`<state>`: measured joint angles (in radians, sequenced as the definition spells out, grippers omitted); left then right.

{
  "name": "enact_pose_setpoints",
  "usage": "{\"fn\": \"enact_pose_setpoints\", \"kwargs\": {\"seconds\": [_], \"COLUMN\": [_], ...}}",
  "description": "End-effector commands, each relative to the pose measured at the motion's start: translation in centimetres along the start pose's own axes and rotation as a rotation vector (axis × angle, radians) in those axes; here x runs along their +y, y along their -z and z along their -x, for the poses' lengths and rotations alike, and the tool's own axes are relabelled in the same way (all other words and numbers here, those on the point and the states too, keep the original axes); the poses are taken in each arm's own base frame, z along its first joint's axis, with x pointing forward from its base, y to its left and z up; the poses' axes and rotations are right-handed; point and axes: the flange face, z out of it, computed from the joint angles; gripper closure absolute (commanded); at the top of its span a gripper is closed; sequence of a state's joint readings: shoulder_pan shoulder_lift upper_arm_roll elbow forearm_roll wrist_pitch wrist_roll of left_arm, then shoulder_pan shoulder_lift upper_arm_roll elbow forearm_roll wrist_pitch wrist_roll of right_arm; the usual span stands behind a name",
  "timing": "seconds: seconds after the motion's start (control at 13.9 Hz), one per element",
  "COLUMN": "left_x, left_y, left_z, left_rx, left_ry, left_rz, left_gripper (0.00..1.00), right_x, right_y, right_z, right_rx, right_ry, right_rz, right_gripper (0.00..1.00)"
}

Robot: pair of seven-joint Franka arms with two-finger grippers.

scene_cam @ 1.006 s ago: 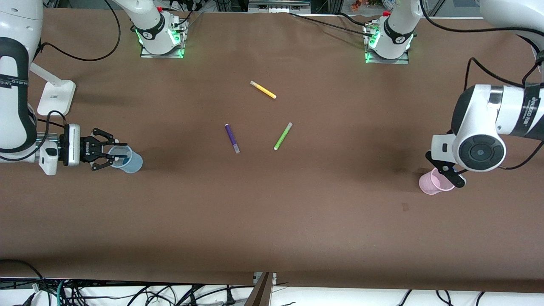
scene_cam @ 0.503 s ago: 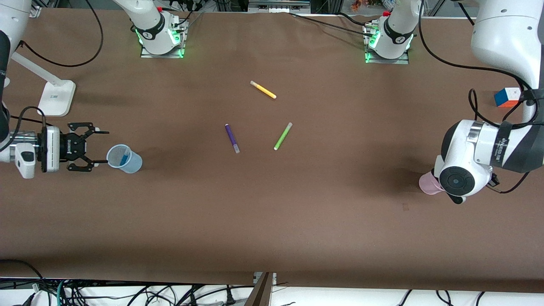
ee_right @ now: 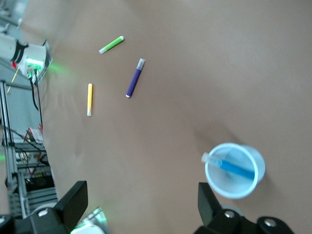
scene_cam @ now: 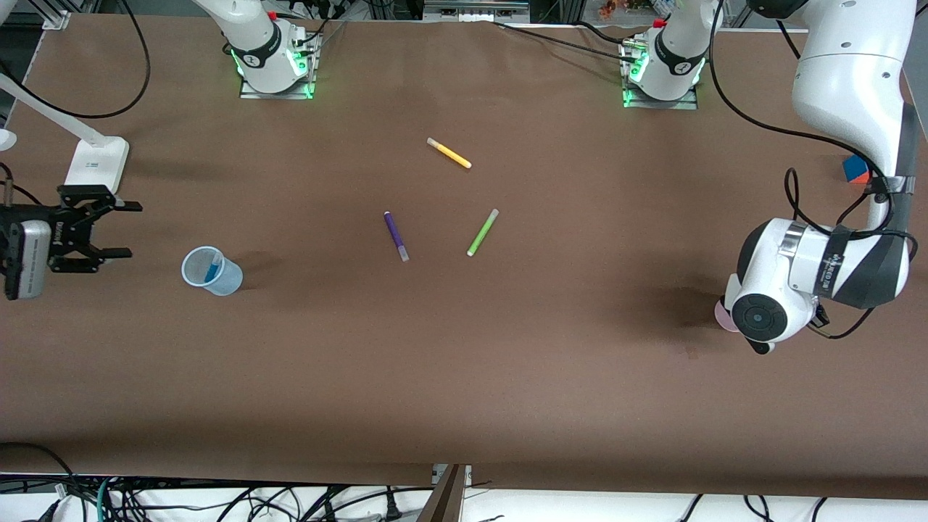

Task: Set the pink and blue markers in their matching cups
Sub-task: 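Drop the blue marker into the blue cup while the left gripper lifts pink, then lower the pink marker into the pink cup and open the left gripper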

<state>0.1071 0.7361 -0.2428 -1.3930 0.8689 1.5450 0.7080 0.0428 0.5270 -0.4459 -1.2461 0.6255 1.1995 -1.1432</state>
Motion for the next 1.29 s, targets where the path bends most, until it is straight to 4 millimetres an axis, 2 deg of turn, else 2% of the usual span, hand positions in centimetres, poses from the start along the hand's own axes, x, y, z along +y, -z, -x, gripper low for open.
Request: {"fn": "enact_pose_setpoints", "kwargs": {"seconds": [0.0,0.07,0.29,0.5,0.72,1.01,1.08,1.22], "left_x": [-0.5,-0.5,-0.3,0.1,1.5,4.7,5.6,7.8], "left_y": [0.4,0.4,2.0,8.0,12.9,18.9,19.8,21.6], "left_z": [-0.8,-0.7,-0.4,2.2,5.8,11.1,12.1,13.6], "left_rx": [-0.029,-0.027,-0.009,0.11,0.309,0.495,0.505,0.523], "left_ry": [0.01,0.011,0.016,0.148,0.351,0.59,0.643,0.738], "left_rz": [-0.041,-0.041,-0.051,-0.061,0.081,0.285,0.349,0.414], "left_gripper": [0.09,0.0,0.0,0.0,0.0,0.0,0.0,0.0], "right_x": [-1.4,-1.8,-4.2,-7.6,-12.9,-17.9,-18.8,-19.1], "right_y": [1.7,2.4,3.7,5.2,3.7,0.7,-0.2,-0.4], "right_z": [0.1,0.4,0.1,-0.4,-2.4,-2.4,-2.6,-2.1], "right_rx": [-0.066,-0.082,-0.102,-0.14,-0.186,-0.218,-0.214,-0.191], "right_ry": [-0.129,-0.165,-0.313,-0.441,-0.571,-0.737,-0.746,-0.746], "right_rz": [0.033,0.057,0.104,0.206,0.364,0.48,0.496,0.51], "right_gripper": [0.0,0.0,0.0,0.0,0.0,0.0,0.0,0.0]}}
